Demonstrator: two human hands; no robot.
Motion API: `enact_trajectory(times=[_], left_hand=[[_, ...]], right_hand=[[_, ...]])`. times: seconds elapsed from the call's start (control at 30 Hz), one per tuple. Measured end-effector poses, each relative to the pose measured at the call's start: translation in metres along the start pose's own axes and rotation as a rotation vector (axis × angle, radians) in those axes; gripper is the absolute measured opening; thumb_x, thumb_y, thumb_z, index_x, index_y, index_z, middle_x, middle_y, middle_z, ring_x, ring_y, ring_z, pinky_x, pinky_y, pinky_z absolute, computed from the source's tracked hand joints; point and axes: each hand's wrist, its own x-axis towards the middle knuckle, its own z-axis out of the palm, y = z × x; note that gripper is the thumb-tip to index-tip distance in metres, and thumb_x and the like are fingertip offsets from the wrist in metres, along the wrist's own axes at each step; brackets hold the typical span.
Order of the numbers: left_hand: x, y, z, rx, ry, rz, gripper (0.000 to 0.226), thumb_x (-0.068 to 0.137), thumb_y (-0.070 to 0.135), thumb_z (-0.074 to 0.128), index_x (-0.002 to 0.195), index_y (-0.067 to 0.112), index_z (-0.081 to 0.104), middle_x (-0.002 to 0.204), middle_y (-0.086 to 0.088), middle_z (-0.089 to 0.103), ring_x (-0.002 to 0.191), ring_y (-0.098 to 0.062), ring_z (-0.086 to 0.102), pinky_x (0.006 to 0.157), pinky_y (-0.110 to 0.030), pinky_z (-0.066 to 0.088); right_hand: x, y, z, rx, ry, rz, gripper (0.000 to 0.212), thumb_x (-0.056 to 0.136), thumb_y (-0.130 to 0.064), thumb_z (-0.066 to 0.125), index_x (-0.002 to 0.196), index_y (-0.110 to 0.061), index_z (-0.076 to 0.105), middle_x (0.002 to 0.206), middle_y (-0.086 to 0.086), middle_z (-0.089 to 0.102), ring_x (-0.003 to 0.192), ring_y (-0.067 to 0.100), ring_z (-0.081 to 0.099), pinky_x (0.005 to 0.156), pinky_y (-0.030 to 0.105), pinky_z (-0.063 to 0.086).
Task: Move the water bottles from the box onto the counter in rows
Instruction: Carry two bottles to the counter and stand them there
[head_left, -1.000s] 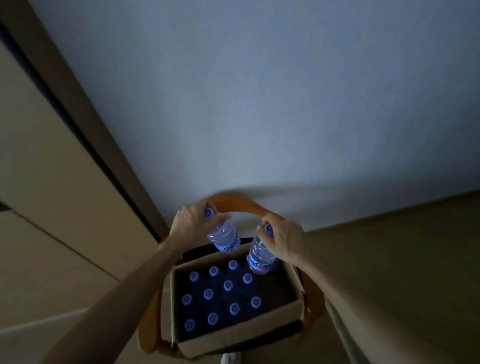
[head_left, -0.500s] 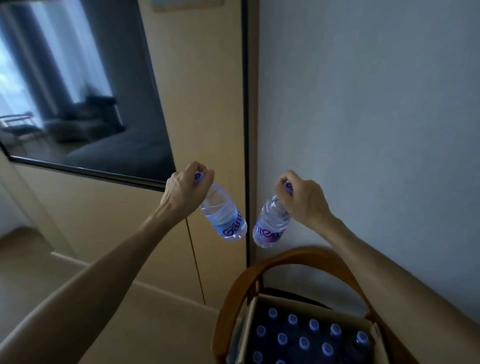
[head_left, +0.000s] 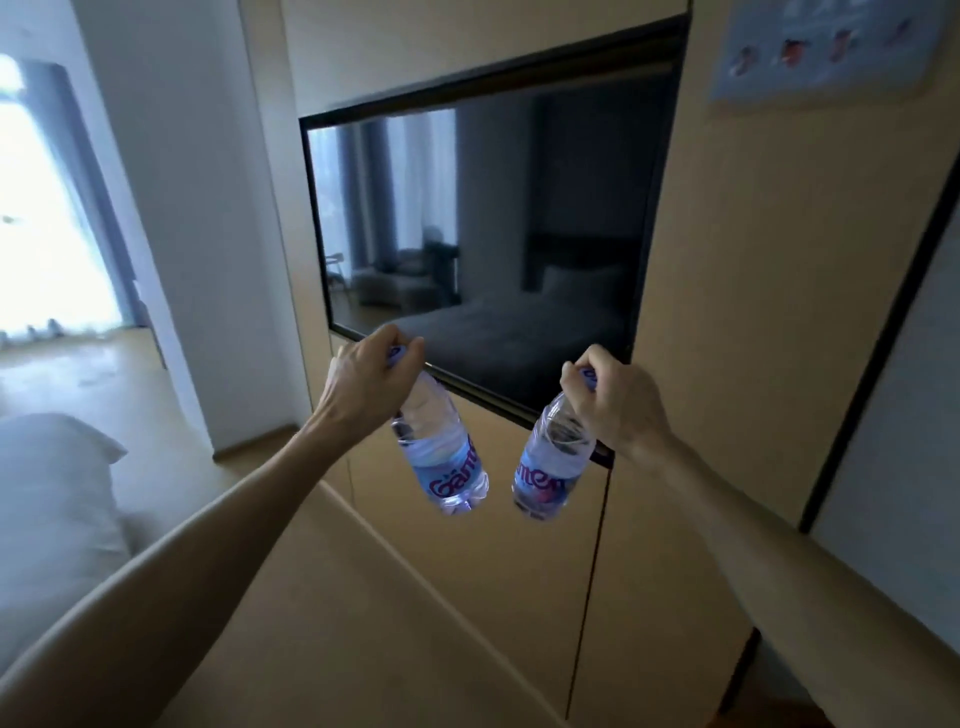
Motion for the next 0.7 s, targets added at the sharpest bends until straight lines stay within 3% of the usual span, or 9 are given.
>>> enact_trajectory(times=[0.1,0.23,0.33,0.5,0.6,0.7], left_hand=[[0.012,-0.043,-0.037,0.050,0.045,-0.020,0.024,0.094,0.030,0.053,0.073,0.019,0.054,0.060,0.005,0.059,0.056,-0.003,0.058,0.044,-0.009,0.038],[0.026,-0.099,-0.076,0.143,0.108,-0.095,0.026,0.095,0.029,0.053,0.078,0.012,0.060,0.066,-0.002,0.063,0.058,-0.017,0.059,0.052,-0.024,0.044],[0.034,-0.133,-0.101,0.209,0.174,-0.133,0.027,0.096,0.028,0.053,0.078,0.010,0.062,0.068,-0.004,0.063,0.058,-0.017,0.057,0.052,-0.020,0.039],[0.054,-0.188,-0.127,0.344,0.227,-0.190,0.030,0.096,0.027,0.053,0.078,0.006,0.063,0.069,-0.006,0.064,0.060,-0.021,0.057,0.056,-0.024,0.042],[0.075,-0.220,-0.139,0.398,0.269,-0.216,0.033,0.096,0.029,0.053,0.079,0.004,0.065,0.072,-0.012,0.067,0.065,-0.028,0.061,0.065,-0.033,0.047],[0.102,-0.250,-0.147,0.433,0.300,-0.249,0.035,0.097,0.029,0.052,0.078,0.003,0.064,0.071,-0.011,0.066,0.065,-0.027,0.060,0.063,-0.032,0.047]], right_hand=[[0.028,-0.040,0.050,0.080,-0.045,-0.015,0.025,0.094,-0.037,0.050,0.082,-0.015,0.052,0.070,0.010,0.066,0.071,0.036,0.062,0.068,0.044,0.050],[0.063,-0.086,0.114,0.145,-0.078,-0.063,0.026,0.094,-0.039,0.050,0.083,-0.016,0.054,0.073,0.013,0.067,0.078,0.041,0.061,0.073,0.042,0.049],[0.089,-0.116,0.157,0.188,-0.112,-0.135,0.026,0.095,-0.037,0.049,0.083,-0.014,0.054,0.075,0.013,0.068,0.078,0.041,0.061,0.075,0.044,0.049],[0.129,-0.153,0.229,0.281,-0.142,-0.244,0.024,0.096,-0.034,0.046,0.078,-0.018,0.050,0.064,0.001,0.060,0.061,0.026,0.055,0.061,0.033,0.040],[0.162,-0.174,0.273,0.330,-0.166,-0.314,0.024,0.096,-0.034,0.045,0.081,-0.017,0.052,0.064,-0.001,0.058,0.059,0.021,0.053,0.058,0.029,0.037],[0.200,-0.192,0.316,0.359,-0.171,-0.357,0.022,0.096,-0.035,0.045,0.081,-0.020,0.048,0.062,-0.004,0.052,0.055,0.016,0.045,0.051,0.026,0.031]])
